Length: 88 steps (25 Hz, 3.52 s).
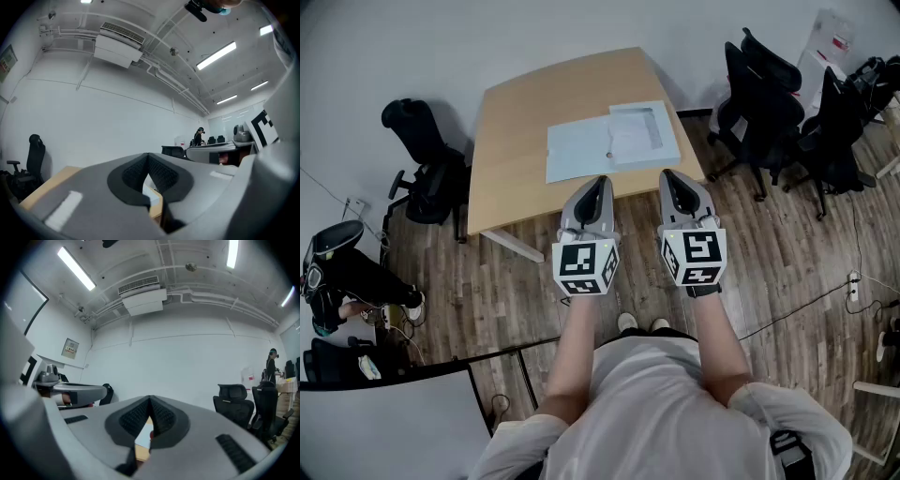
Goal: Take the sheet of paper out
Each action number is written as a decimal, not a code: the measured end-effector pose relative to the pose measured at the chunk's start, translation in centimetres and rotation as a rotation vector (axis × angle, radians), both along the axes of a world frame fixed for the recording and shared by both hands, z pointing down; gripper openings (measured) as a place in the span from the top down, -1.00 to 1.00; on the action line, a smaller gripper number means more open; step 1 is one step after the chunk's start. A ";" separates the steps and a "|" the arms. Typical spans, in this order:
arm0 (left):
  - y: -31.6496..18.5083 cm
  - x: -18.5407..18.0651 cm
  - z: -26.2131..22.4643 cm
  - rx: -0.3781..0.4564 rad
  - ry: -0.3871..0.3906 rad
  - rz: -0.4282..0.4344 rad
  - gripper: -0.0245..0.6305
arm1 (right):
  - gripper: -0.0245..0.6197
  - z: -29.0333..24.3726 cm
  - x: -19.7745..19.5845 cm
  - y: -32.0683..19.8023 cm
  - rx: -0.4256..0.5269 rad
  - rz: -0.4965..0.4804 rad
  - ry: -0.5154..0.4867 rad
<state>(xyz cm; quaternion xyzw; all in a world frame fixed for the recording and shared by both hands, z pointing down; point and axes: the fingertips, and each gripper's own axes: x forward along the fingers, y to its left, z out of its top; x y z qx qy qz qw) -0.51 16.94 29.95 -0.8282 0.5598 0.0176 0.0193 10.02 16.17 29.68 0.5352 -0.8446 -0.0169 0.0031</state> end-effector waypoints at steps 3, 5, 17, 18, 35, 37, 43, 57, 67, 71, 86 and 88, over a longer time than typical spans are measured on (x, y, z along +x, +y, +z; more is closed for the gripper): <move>0.1 0.0 0.2 -0.002 0.007 -0.012 0.91 | 0.89 0.4 0.4 0.2 -0.001 -0.005 0.007; 0.3 0.3 0.6 -0.012 0.012 -0.013 0.90 | 0.89 0.7 0.9 0.3 -0.008 -0.005 0.006; 0.7 2.6 0.9 -0.045 0.045 -0.026 0.91 | 0.89 0.6 3.9 0.9 -0.011 -0.032 -0.080; 0.8 3.0 0.8 -0.045 0.043 -0.025 0.91 | 0.89 0.6 4.2 0.9 -0.012 -0.032 -0.085; -5.5 2.5 3.9 -0.067 0.052 -0.002 0.90 | 0.89 5.2 1.1 -5.1 -0.068 -0.081 -0.037; -8.3 2.2 3.7 -0.054 0.050 0.009 0.90 | 0.89 5.5 0.4 -7.6 -0.069 -0.073 -0.008; -17.3 -1.1 0.1 0.015 0.067 0.023 0.90 | 0.89 1.9 -3.2 -16.2 -0.008 -0.067 0.022; -32.3 -9.9 0.3 0.039 0.101 0.046 0.90 | 0.89 2.0 -10.3 -31.3 0.001 -0.029 0.067; -39.4 -10.7 5.6 -0.097 0.120 0.080 0.91 | 0.89 6.7 -10.6 -36.6 -0.106 -0.017 0.095; -42.2 -9.3 8.8 -0.145 0.089 0.093 0.90 | 0.89 9.2 -9.6 -39.8 -0.147 -0.049 0.108; -45.8 -7.8 24.5 -0.549 0.110 0.079 0.90 | 0.89 20.3 -10.0 -44.0 -0.398 -0.180 0.142; -45.5 -7.4 26.6 -0.599 0.117 0.089 0.90 | 0.89 22.0 -9.8 -43.7 -0.434 -0.183 0.149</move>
